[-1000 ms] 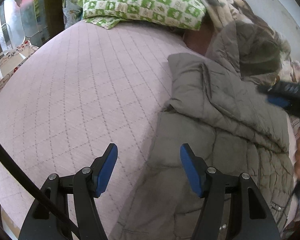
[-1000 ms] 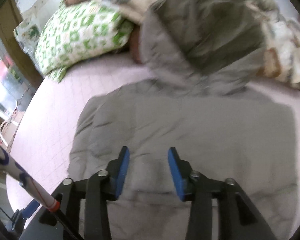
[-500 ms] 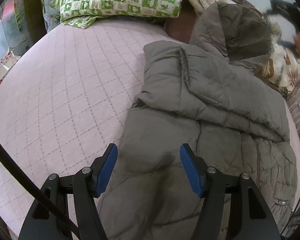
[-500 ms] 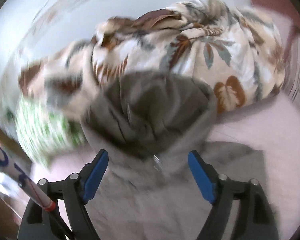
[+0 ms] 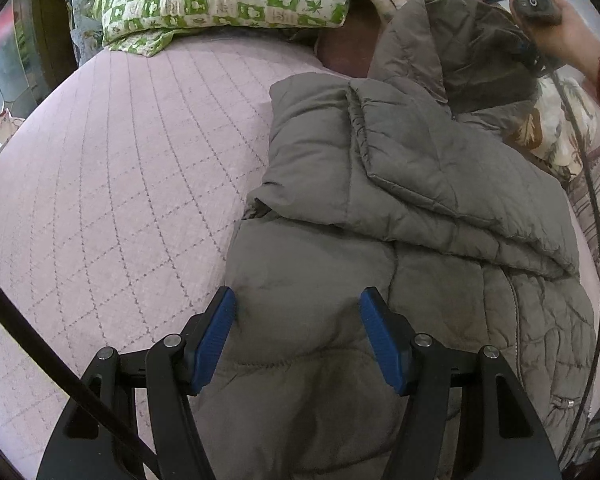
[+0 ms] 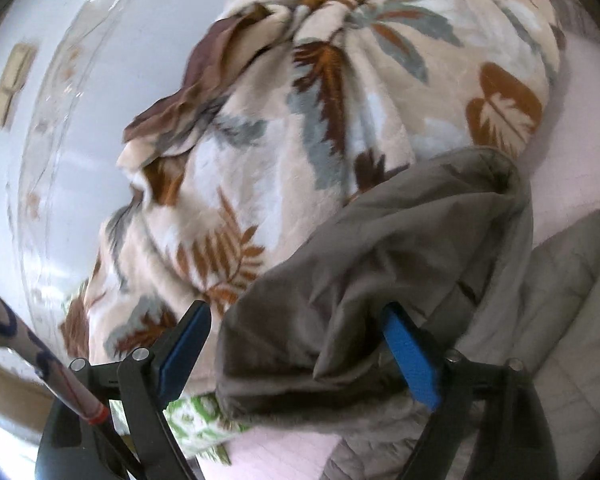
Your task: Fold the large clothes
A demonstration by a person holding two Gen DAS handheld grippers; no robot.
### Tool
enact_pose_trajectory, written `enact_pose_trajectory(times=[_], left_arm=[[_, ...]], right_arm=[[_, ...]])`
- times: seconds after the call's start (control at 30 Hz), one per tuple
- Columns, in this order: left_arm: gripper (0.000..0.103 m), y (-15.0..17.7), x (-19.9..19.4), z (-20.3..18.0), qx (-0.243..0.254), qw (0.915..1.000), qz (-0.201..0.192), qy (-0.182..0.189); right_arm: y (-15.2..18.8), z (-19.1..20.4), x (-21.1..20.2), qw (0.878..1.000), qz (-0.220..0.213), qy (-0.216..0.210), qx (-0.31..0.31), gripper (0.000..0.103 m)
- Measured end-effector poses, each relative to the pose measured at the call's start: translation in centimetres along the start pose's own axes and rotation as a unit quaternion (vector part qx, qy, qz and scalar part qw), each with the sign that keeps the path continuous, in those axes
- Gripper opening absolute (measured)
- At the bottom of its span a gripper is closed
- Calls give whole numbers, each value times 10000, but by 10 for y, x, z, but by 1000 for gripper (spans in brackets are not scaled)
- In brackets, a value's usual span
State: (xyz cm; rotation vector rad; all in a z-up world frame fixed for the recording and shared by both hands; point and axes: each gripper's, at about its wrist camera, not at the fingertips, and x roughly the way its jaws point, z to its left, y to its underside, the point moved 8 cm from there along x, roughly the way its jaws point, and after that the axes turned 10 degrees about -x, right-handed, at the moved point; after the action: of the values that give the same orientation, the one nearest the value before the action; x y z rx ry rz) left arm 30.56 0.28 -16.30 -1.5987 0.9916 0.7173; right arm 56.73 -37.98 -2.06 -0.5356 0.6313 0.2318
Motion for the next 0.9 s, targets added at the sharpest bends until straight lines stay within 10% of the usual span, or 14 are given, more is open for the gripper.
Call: enact_pose_trajectory(times=[0.13,0.23,0.3,0.9], left_arm=[[64,0,3,0,15,10000,16,-23],[64,-1,5,1,-2,10000,56,-42],[64,-2,4,2,-58,9999,82,-5],[64,-4,-40,26,-344,9991,-200,143]], right_arm=[[-5,-13,10,9997,134,220,-15,83],[-1,-19,15,9984,361,328,-270,26],[5,-19,11,9966,466,400,-559,20],[143,-20,-161,9663,1030,347,-2332,14]])
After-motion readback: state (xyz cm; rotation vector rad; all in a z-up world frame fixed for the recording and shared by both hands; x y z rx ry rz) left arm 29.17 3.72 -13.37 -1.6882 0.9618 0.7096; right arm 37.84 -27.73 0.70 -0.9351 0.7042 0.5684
